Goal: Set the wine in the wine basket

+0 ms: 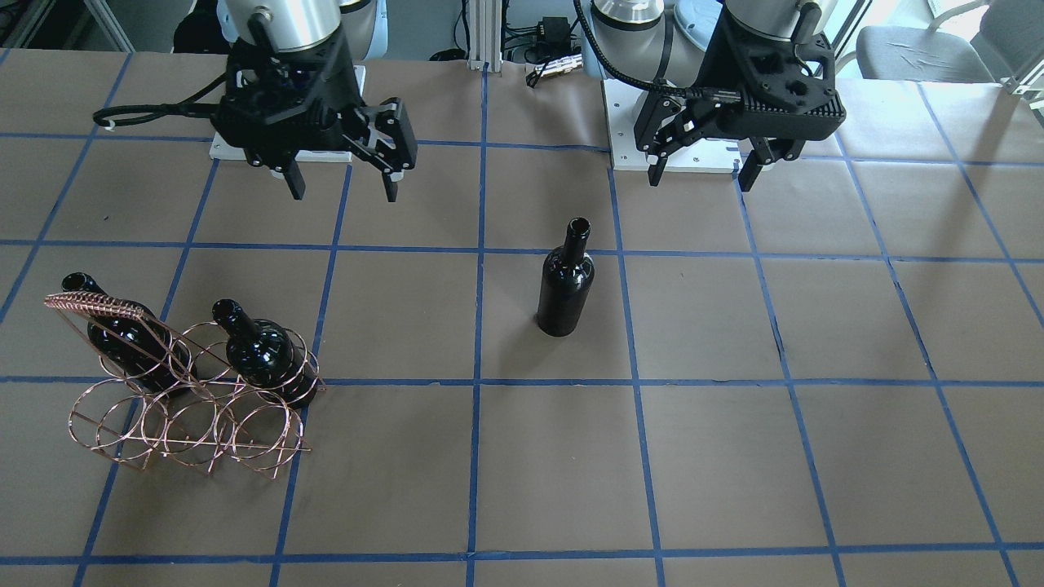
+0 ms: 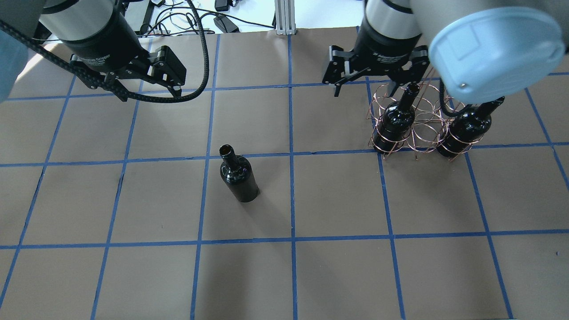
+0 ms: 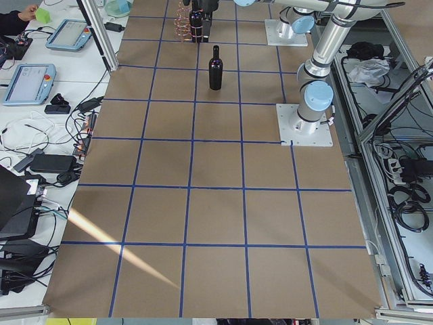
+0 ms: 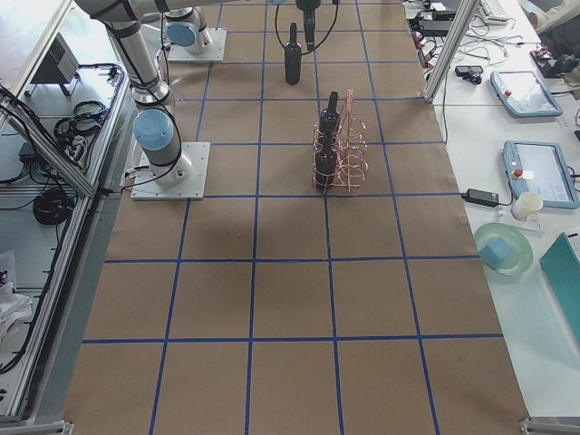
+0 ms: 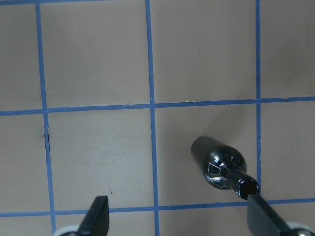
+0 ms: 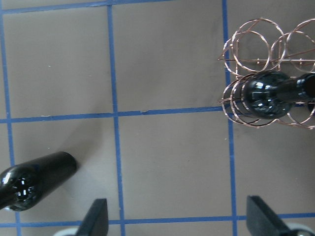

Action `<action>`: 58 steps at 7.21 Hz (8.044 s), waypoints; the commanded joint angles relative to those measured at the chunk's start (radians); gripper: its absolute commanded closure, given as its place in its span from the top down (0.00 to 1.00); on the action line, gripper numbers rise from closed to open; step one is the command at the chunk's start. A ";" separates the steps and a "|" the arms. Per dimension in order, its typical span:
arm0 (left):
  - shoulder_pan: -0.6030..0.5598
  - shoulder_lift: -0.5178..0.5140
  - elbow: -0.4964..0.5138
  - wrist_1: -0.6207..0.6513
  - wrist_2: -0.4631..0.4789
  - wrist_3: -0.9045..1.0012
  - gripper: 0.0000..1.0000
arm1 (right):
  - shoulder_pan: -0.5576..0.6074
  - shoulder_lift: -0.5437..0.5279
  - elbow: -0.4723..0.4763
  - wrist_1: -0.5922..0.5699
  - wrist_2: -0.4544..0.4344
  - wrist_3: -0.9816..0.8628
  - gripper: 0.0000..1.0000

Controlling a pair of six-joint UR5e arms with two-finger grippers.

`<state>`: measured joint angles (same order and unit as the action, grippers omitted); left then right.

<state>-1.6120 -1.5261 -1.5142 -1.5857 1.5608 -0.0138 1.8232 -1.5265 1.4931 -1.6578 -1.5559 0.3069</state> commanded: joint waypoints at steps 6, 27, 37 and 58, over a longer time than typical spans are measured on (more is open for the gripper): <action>0.006 0.004 0.002 0.001 -0.002 0.000 1.00 | 0.359 0.224 -0.050 -0.149 -0.004 0.538 1.00; 0.127 0.023 0.042 -0.002 -0.064 0.032 1.00 | 0.364 0.289 -0.048 -0.226 0.003 0.526 0.20; 0.014 0.009 0.020 -0.062 0.005 -0.004 1.00 | -0.305 -0.141 -0.045 0.325 -0.010 -0.240 0.12; 0.129 -0.013 0.063 -0.115 -0.017 0.054 1.00 | -0.429 0.057 0.108 -0.098 -0.035 -0.376 0.09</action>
<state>-1.4841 -1.5356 -1.4490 -1.6847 1.6178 0.0868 1.3944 -1.4757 1.5838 -1.7334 -1.5898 -0.0688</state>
